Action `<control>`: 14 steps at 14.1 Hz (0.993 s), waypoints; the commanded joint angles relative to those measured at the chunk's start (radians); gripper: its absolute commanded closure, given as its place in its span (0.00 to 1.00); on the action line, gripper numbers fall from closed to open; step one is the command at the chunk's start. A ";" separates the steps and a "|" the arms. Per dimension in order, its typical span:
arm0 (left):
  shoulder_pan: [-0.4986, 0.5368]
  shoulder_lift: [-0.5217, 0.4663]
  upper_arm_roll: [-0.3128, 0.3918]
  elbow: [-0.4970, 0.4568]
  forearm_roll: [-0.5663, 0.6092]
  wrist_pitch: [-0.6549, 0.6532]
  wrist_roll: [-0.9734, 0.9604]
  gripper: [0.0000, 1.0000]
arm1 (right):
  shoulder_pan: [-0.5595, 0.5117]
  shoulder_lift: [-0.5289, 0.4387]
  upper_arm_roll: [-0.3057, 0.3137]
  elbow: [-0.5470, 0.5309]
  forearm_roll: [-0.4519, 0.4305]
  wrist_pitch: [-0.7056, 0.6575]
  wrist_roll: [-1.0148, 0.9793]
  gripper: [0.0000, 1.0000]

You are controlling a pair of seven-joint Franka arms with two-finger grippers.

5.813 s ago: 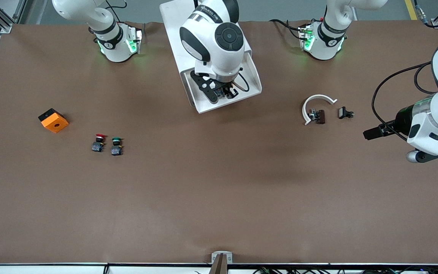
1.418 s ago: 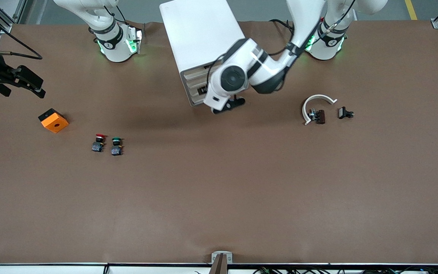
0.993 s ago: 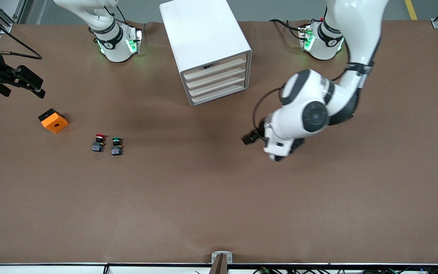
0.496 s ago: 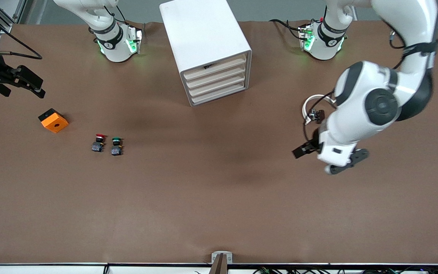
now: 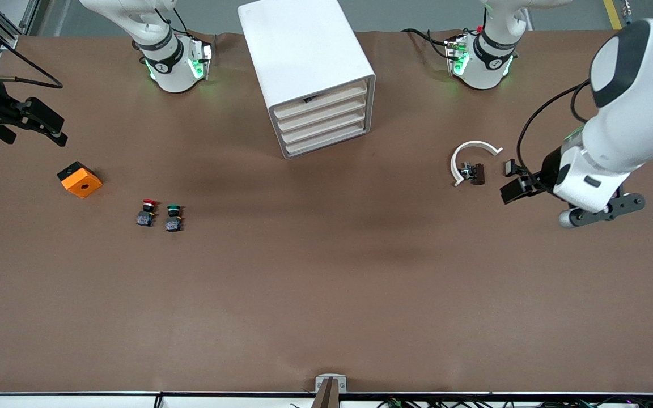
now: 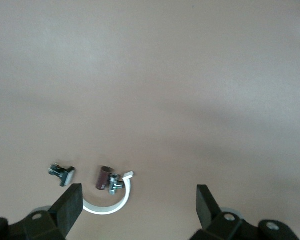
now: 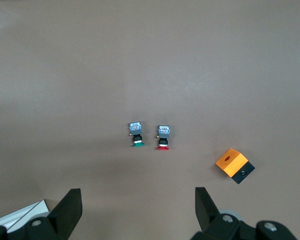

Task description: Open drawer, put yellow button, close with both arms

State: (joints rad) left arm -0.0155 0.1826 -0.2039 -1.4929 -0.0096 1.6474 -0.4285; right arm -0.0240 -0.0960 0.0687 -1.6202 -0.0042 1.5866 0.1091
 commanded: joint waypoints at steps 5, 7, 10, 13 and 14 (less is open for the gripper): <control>0.042 -0.169 0.060 -0.036 0.099 -0.109 0.209 0.00 | -0.010 0.010 0.008 0.022 -0.013 -0.005 -0.005 0.00; 0.042 -0.201 0.081 -0.064 0.091 -0.136 0.221 0.00 | -0.010 0.010 0.008 0.022 -0.013 -0.005 -0.005 0.00; 0.040 -0.219 0.119 -0.078 0.063 -0.141 0.293 0.00 | -0.011 0.010 0.008 0.022 -0.013 -0.005 -0.005 0.00; 0.038 -0.255 0.156 -0.116 0.013 -0.140 0.310 0.00 | -0.010 0.010 0.008 0.023 -0.011 -0.004 -0.005 0.00; 0.040 -0.256 0.156 -0.118 0.011 -0.140 0.310 0.00 | -0.010 0.010 0.008 0.026 -0.011 -0.005 -0.005 0.00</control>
State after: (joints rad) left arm 0.0268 -0.0303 -0.0552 -1.5688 0.0199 1.5080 -0.1350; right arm -0.0240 -0.0959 0.0681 -1.6188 -0.0047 1.5874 0.1091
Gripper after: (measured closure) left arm 0.000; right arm 0.000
